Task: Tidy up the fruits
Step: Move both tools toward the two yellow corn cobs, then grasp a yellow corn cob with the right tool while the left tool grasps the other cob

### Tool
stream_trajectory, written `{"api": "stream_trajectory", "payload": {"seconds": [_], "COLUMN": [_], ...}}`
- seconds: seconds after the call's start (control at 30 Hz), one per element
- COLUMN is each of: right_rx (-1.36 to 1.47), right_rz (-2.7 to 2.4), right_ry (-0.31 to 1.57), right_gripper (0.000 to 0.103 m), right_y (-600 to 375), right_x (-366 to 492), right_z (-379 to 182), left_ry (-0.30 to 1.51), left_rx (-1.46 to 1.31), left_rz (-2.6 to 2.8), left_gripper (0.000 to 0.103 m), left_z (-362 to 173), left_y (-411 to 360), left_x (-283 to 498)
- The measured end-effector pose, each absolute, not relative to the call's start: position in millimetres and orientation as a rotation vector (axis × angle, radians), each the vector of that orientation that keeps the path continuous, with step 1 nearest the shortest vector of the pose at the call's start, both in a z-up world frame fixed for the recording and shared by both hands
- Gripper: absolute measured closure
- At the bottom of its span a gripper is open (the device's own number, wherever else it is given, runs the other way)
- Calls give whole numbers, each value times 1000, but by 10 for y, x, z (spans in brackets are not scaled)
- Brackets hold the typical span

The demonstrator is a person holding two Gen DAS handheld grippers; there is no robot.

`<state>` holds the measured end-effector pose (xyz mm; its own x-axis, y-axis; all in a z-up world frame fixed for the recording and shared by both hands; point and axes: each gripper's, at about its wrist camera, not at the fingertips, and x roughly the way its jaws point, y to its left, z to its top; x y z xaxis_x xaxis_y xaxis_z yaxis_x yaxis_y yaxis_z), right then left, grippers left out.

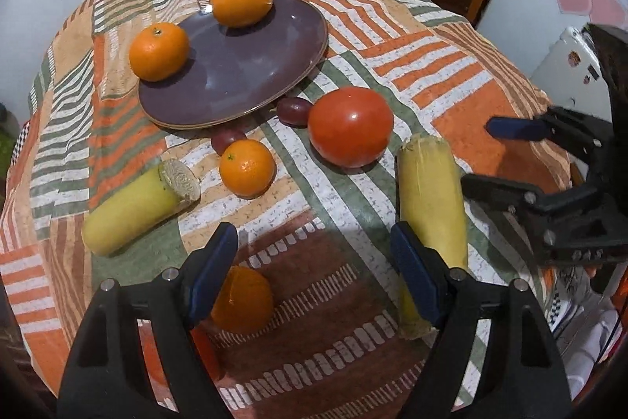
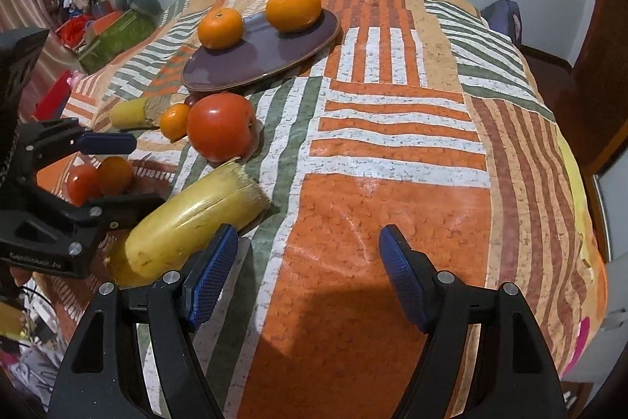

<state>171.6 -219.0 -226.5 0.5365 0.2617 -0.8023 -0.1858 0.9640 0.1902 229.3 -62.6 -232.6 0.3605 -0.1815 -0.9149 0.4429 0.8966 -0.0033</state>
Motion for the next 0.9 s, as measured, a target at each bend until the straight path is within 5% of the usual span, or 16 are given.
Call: {"api": "stream_trajectory", "payload": {"seconds": [0.63,0.9], "right_rx": [114,131], "right_rz": [186,260], "right_ry": [948,910], "right_gripper": [32,32], "right_y": [-2375,-2381], "right_x": [2055,1904], "right_z": [-2210,-2023], "left_ry": [1165,1118], "left_rx": [267,157], "left_rz": [-504,-416], "left_gripper": [24,24], "left_z": [-2344,-2158], "left_y": [-1179,-818], "left_x": [2301,2421]}}
